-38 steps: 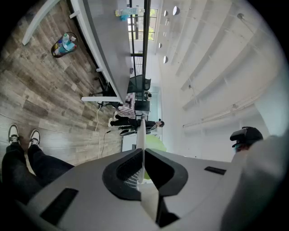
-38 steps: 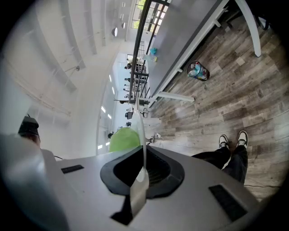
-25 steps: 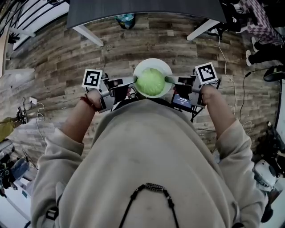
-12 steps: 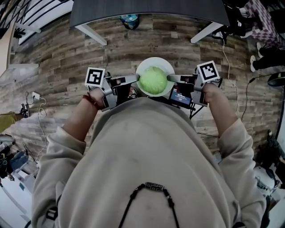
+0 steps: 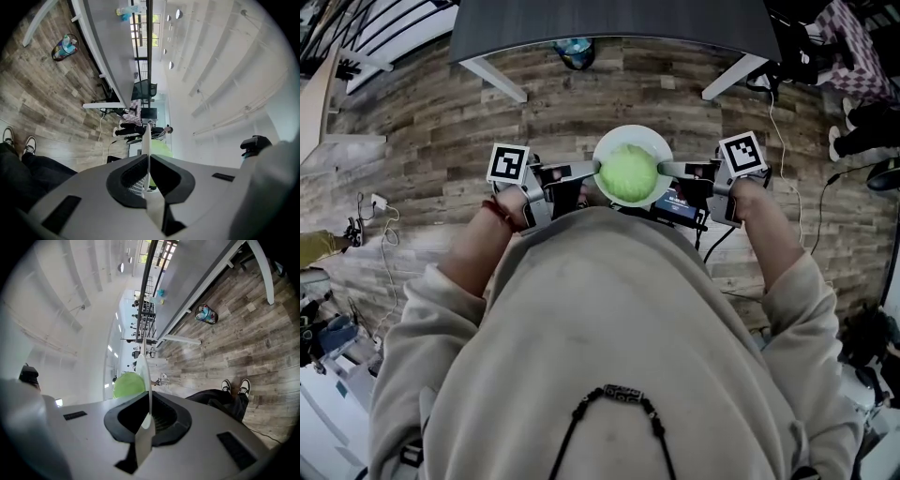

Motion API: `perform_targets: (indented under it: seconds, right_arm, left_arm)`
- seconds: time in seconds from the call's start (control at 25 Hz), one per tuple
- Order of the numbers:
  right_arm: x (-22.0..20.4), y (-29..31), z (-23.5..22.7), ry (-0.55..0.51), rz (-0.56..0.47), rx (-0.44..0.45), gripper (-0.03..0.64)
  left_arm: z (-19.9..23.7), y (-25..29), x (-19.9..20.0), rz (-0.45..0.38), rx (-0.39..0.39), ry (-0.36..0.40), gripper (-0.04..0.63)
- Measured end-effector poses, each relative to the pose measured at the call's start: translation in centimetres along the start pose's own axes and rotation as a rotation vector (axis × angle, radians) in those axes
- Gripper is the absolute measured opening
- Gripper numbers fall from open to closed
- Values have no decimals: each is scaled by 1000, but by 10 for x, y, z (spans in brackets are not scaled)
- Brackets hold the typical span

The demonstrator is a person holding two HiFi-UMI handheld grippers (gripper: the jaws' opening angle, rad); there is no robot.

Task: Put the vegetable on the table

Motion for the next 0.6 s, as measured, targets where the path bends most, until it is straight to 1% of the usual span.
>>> perform_targets:
  seconds: [0.28,0.6]
  right_arm:
    - [3,-3,3,-6,-7,1,26]
    - [7,-4,5,-34,-45,-20,26]
  left_arm:
    - [-5,0,3,-12,13,9,23]
    - [-7,1,9,18,-1,34,23]
Point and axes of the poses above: the fingertips, and each gripper's own axes: y forward along the fingers, z to its left, x out of its top, the point moved 2 cm from there along -y, backward along the fingers, and after that the axes turned 9 degrees about z, right-handed, at the moved point
